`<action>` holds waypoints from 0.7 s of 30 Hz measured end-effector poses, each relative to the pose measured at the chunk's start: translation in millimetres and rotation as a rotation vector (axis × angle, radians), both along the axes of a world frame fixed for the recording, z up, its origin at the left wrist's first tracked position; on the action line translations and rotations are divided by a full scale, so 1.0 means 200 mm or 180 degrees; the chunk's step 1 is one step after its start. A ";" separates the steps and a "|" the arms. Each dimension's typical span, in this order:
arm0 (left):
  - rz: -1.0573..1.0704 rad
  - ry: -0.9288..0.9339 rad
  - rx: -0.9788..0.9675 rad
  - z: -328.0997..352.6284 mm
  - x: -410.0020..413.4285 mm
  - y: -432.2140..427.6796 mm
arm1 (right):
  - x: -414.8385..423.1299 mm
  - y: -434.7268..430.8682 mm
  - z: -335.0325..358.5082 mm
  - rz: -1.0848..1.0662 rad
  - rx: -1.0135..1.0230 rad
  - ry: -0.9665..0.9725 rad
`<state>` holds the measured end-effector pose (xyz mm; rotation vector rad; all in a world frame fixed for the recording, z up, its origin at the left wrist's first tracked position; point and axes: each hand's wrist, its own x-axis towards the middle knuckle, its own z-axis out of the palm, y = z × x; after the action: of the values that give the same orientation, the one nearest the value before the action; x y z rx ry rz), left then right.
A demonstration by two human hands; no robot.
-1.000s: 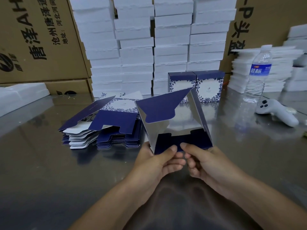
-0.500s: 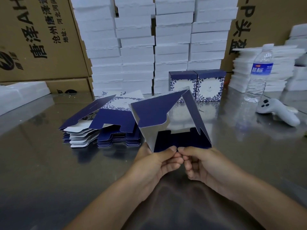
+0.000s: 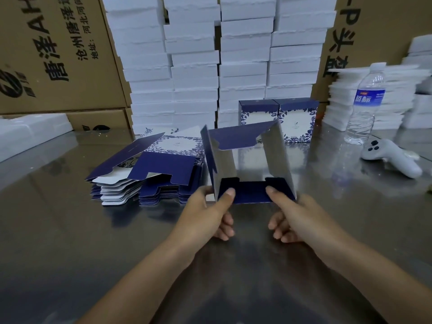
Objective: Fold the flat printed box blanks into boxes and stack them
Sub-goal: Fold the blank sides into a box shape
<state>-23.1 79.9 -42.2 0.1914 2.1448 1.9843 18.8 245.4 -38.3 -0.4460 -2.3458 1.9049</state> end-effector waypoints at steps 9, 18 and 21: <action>0.0628 0.2022 -0.1713 -0.05 -0.02 -0.06 | 0.02 0.07 -0.04 -0.0241 0.2410 0.0748; -0.0078 0.2330 -0.0616 -0.01 0.04 -0.02 | 0.03 0.04 -0.03 0.0319 0.1746 0.1719; -0.0021 0.2173 -0.0418 -0.01 0.04 -0.02 | 0.01 0.07 -0.04 0.0799 0.1616 0.1624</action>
<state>-15.2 75.4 -43.7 0.9726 2.6337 1.9475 21.0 259.8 -45.4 0.3495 -2.4535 1.2074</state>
